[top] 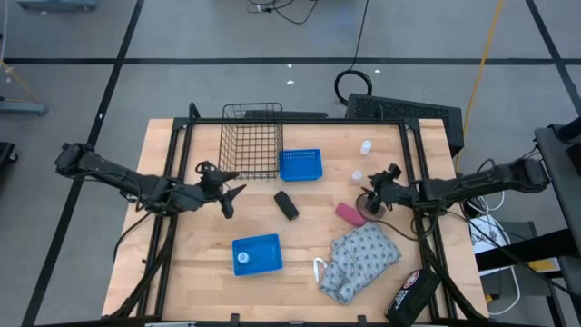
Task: Pick & Place Medicine items
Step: Put the bottom white medicine bottles into the bottom blue basket
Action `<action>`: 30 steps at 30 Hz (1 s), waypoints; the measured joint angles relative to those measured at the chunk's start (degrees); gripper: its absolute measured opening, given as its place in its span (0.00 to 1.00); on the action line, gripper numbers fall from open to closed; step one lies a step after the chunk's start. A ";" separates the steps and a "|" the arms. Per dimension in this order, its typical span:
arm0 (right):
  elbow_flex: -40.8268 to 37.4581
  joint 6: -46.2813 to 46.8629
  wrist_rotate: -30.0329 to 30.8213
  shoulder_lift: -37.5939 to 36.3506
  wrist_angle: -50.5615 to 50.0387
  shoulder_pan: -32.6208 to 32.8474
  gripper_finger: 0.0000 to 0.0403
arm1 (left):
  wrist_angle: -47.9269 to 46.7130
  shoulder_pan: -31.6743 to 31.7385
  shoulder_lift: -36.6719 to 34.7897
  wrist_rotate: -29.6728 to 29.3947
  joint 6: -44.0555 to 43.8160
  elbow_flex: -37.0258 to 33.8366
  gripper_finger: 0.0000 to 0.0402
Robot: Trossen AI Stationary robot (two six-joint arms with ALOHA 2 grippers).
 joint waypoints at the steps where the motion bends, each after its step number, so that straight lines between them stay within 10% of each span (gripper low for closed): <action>1: -1.06 -0.09 -0.02 0.14 1.03 -0.68 0.52 | 2.07 -0.02 -0.67 0.16 1.19 -1.00 0.53; 15: -3.59 -1.92 -9.02 7.10 14.20 -9.87 0.72 | 11.04 0.05 -4.19 1.62 6.24 -3.97 0.53; 30: -3.53 -5.73 -11.88 23.78 35.12 -11.79 0.65 | 10.77 0.05 -4.14 1.42 5.45 -3.97 0.53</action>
